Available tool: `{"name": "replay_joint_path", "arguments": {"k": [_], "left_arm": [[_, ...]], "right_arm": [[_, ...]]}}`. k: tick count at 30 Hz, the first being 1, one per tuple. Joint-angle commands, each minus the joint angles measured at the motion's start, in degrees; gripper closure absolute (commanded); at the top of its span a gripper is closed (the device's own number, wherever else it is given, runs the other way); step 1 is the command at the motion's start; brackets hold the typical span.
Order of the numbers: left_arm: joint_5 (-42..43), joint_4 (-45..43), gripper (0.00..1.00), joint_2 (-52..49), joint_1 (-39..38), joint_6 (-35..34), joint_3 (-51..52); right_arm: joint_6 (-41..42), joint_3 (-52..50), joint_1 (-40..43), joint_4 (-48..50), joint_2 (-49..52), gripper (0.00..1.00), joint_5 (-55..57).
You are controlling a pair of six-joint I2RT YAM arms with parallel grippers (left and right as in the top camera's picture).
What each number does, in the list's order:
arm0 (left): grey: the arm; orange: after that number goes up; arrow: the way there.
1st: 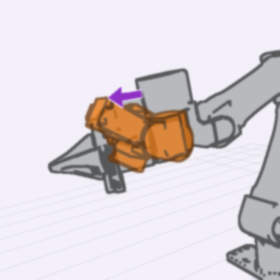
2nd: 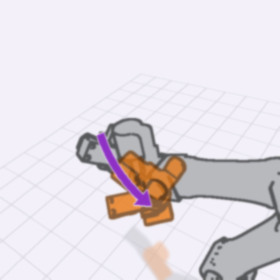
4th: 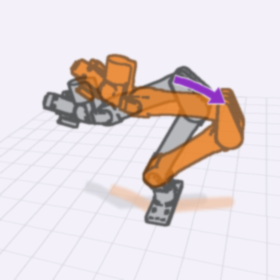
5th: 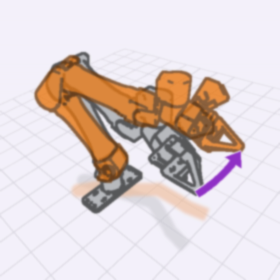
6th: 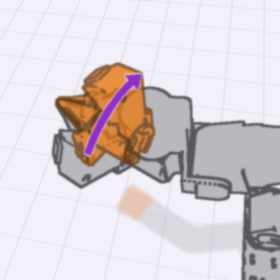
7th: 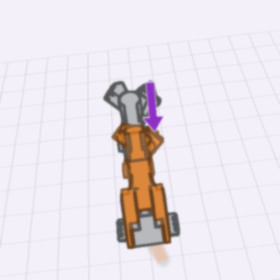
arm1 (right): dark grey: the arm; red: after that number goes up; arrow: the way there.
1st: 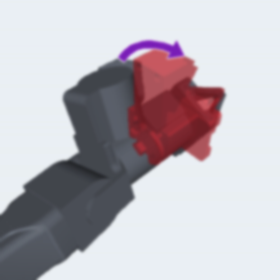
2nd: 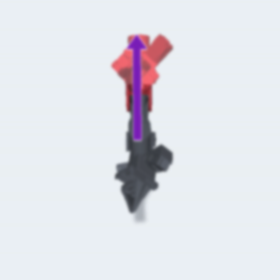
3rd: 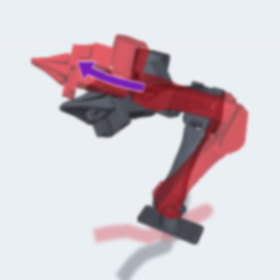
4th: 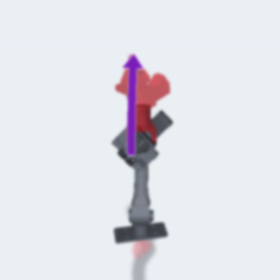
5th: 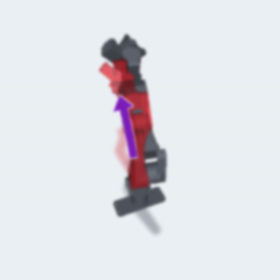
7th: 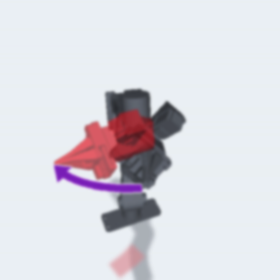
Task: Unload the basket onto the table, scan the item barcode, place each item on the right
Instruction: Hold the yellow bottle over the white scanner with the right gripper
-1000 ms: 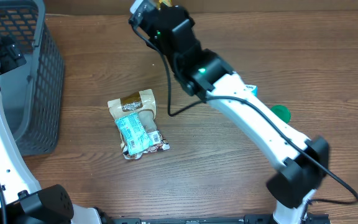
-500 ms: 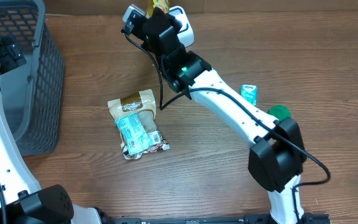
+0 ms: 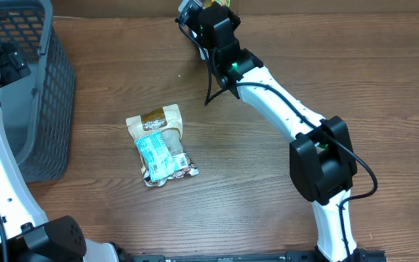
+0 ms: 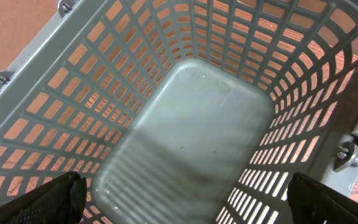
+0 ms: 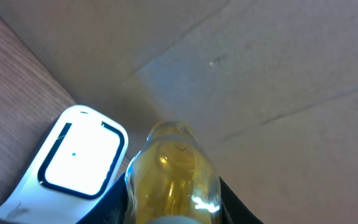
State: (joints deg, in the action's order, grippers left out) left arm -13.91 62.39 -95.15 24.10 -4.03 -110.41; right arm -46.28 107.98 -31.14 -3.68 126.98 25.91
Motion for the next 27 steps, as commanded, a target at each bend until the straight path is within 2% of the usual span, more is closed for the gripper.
{"name": "replay_joint_path", "arguments": {"k": [1, 5, 27], "left_arm": [[0.44, -0.02, 0.0, 0.02, -0.17, 1.09, -0.81], [0.44, -0.02, 0.01, 0.02, -0.17, 1.07, -0.81], [0.42, -0.02, 0.0, 0.02, -0.17, 1.07, -0.81]], "right_arm": [[-1.9, 0.85, -0.98, 3.02, 1.77, 0.96, -1.11], [-2.25, 0.85, -0.98, 6.12, 2.95, 0.96, -1.07], [-1.73, 0.81, -0.98, 9.4, 5.86, 0.96, 0.13]]}}
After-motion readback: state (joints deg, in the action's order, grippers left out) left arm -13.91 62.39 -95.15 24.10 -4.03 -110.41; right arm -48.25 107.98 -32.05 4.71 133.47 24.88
